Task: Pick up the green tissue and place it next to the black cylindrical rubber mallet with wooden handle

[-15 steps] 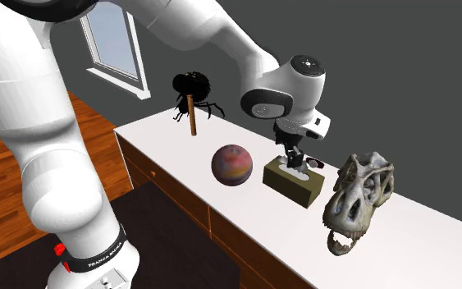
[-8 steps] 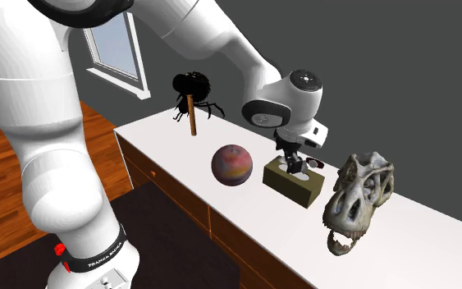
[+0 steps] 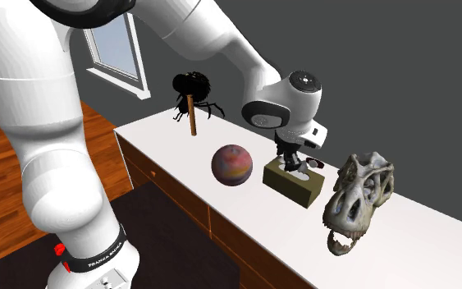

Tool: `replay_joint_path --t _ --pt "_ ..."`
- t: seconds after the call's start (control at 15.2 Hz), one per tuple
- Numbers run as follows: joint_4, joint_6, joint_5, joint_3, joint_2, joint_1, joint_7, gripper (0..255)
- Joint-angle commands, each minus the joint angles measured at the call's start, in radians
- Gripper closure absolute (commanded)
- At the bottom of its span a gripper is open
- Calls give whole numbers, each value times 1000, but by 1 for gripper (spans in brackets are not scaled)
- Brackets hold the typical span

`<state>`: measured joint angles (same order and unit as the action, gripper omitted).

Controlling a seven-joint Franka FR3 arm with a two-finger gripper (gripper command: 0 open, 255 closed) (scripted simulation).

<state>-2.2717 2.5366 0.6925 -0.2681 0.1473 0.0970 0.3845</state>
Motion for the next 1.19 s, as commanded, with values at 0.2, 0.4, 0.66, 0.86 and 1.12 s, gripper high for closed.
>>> replay_joint_path --t 0.2,0.4,0.66,0.86,1.12 --pt "0 1 3 0 2 1 4 255" --pt "2 1 6 0 6 3 9 255" --pt "2 -17 -27 -6 -21 -3 -25 255" --pt "7 -43 -65 -13 -51 -5 -62 255" --pt "18 -80 -113 -20 -89 -7 -108 255"
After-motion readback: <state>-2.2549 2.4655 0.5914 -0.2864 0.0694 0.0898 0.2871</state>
